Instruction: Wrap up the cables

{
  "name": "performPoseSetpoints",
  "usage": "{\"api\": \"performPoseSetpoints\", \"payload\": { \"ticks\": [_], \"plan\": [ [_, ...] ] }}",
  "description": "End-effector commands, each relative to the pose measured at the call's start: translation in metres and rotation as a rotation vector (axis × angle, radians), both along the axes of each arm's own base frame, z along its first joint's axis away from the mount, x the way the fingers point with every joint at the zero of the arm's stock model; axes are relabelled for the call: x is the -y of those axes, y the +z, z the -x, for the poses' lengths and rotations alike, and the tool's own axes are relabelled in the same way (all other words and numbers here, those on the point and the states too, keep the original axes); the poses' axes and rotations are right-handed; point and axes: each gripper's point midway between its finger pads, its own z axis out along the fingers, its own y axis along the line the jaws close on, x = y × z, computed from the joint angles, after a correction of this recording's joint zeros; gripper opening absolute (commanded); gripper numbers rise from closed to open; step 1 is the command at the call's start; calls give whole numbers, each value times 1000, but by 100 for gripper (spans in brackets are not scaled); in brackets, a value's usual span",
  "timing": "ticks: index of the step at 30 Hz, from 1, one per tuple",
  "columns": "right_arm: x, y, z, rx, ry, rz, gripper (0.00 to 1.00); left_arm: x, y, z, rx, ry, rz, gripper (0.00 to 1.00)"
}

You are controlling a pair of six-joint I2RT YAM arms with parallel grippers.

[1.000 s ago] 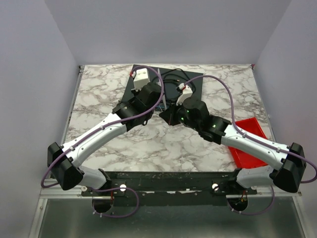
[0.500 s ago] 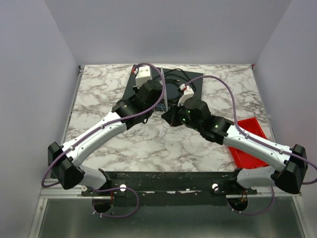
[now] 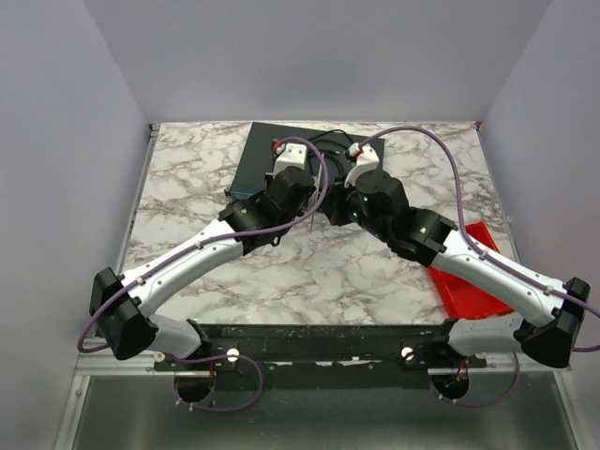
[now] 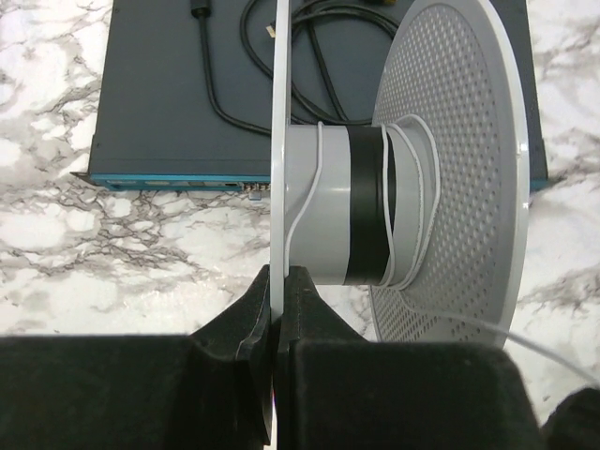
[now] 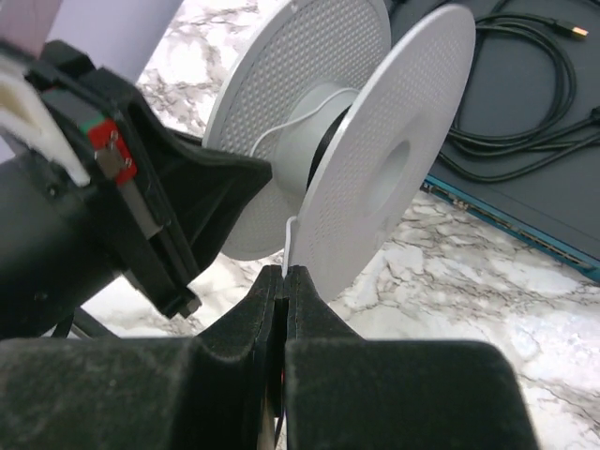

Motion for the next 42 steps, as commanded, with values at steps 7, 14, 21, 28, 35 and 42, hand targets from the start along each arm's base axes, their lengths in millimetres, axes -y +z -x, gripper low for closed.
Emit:
{"api": "performPoseSetpoints", "payload": {
  "ticks": [7,14,21,28,35,42],
  "plan": [
    [20,-15,-1,-3,-59,92,1,4,11,16,166,-139,-183,0],
    [33,-59,11,-93,-72,110,1,3,3,25,287,-217,-364,0],
    [44,-105,16,-168,-92,121,1,22,-3,34,391,-297,-515,0],
    [56,-122,21,-202,-118,109,1,35,-20,45,433,-351,-666,0],
    [72,-115,26,-209,-127,51,1,39,-34,53,395,-414,-641,0],
    [81,-96,4,-178,-143,26,1,42,-35,62,366,-489,-609,0]
  ]
}}
